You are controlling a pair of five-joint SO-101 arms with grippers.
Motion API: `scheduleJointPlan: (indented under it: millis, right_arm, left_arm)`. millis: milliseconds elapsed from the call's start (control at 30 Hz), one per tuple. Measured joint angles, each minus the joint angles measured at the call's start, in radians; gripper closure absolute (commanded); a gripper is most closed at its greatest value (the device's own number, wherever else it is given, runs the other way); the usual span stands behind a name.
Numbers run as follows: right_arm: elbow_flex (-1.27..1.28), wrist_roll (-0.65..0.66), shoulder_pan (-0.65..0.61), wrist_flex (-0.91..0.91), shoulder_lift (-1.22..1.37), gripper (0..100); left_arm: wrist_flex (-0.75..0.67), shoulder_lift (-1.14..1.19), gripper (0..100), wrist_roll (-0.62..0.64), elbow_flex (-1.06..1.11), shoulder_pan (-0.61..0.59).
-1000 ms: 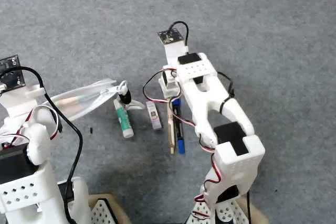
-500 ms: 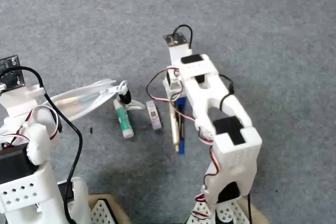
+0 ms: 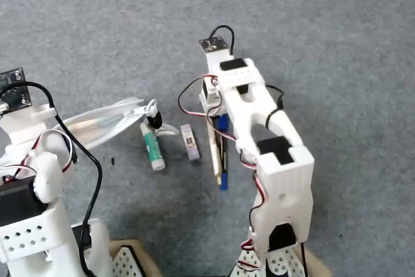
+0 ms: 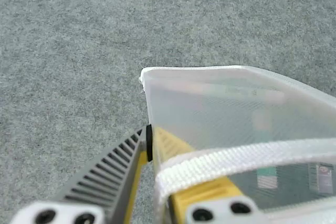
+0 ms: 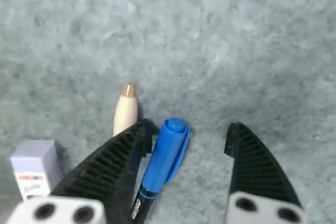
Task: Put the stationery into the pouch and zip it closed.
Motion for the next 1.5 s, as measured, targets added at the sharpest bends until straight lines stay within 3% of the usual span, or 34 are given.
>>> scheduleJointPlan:
  millis: [167, 333, 700, 867, 1233, 1500]
  right_arm:
    - [-0.064, 0.0, 0.0, 0.048, 0.043, 76.4]
    - [-0.08, 0.0, 0.002, 0.054, 0.057, 86.6]
    - [-0.087, 0.0, 0.008, 0.054, 0.058, 87.7]
    - [-0.092, 0.0, 0.017, 0.054, 0.058, 98.8]
    - [-0.114, 0.0, 0.025, 0.08, 0.06, 98.6]
    - [-0.258, 0.029, 0.009, 0.232, 0.094, 98.6]
  left_arm:
    - [0.0, 0.0, 97, 0.0, 0.0, 0.0]
    - [0.0, 0.0, 97, 0.0, 0.0, 0.0]
    - [0.0, 0.0, 97, 0.0, 0.0, 0.0]
    - [0.0, 0.0, 97, 0.0, 0.0, 0.0]
    - [0.0, 0.0, 97, 0.0, 0.0, 0.0]
    - [0.0, 0.0, 97, 0.0, 0.0, 0.0]
